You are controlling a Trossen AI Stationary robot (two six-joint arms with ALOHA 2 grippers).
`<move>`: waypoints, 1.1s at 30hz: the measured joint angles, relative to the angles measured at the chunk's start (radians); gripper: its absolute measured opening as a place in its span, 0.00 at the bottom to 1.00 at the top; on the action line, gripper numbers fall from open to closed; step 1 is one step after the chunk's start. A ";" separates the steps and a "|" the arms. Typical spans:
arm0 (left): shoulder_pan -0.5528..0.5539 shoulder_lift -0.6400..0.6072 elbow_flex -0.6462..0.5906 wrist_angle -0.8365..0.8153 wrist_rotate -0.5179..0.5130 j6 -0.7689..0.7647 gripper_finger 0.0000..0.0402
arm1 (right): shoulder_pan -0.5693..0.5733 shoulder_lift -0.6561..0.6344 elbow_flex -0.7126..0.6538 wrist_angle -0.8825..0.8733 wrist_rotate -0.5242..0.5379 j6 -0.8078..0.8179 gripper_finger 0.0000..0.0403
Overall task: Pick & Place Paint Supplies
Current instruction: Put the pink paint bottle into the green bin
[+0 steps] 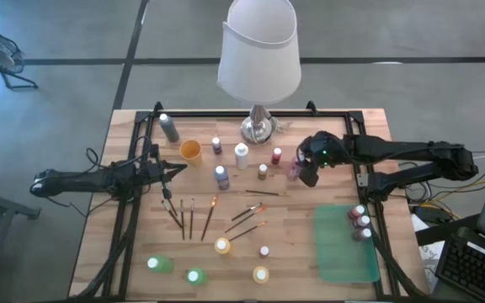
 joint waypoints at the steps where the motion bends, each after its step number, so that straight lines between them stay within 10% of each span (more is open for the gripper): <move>1: 0.000 0.000 0.000 0.000 0.000 0.000 0.03 | 0.012 -0.015 0.004 -0.014 0.001 0.007 0.30; 18: 0.000 0.000 0.000 0.000 0.000 0.000 0.03 | 0.401 -0.242 0.162 -0.137 0.026 0.209 0.28; 33: -0.001 0.000 0.000 0.000 0.000 0.000 0.03 | 0.927 -0.118 0.346 -0.605 0.402 0.763 0.28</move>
